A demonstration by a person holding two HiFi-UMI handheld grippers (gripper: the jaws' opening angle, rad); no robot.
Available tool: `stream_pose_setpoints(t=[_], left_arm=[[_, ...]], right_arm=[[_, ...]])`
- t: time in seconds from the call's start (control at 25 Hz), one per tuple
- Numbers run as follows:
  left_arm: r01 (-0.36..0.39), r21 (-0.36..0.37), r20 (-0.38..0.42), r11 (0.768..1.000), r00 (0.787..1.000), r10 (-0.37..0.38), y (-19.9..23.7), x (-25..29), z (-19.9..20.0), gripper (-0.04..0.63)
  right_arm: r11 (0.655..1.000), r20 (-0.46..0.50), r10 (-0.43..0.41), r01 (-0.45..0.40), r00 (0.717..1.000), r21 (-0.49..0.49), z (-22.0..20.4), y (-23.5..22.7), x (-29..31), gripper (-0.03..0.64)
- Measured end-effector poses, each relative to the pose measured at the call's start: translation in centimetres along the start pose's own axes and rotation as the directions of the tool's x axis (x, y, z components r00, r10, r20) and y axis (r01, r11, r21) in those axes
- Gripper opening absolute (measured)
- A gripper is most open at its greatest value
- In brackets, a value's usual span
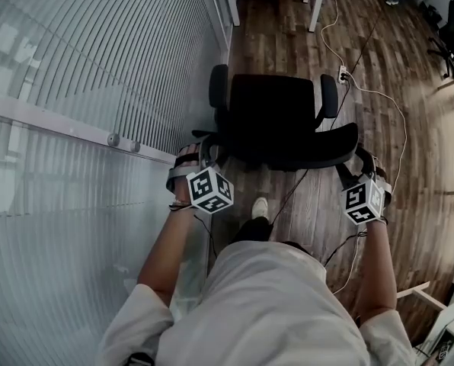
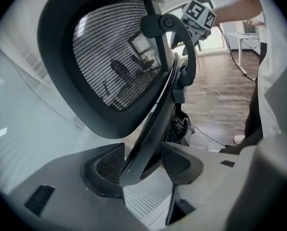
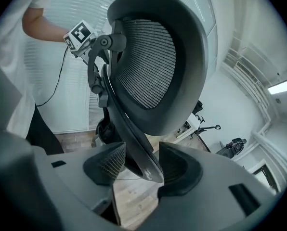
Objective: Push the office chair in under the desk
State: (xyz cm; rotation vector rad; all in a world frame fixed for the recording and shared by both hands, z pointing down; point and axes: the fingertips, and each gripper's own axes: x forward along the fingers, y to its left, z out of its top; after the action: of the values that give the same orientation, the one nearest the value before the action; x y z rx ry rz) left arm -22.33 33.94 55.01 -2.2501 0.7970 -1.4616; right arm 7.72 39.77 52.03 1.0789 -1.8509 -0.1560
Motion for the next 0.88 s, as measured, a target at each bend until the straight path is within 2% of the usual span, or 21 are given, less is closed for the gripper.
stream_pose_setpoints(t=[0.32,0.88], left_arm=[[0.055,0.089,-0.043,0.994,0.998,-0.051,0.6,1.9,-0.7,0.204],[0.043,0.097,-0.043,0.994,0.998,-0.039,1.2,3.9,0.7,0.202]], right_arm=[[0.999,-0.048,0.022,-0.023,0.999,-0.039,-0.8,0.1,2.6,0.208],[0.999,-0.109,-0.001,-0.004,0.994,-0.042,-2.0,-1.6,4.3,0.207]])
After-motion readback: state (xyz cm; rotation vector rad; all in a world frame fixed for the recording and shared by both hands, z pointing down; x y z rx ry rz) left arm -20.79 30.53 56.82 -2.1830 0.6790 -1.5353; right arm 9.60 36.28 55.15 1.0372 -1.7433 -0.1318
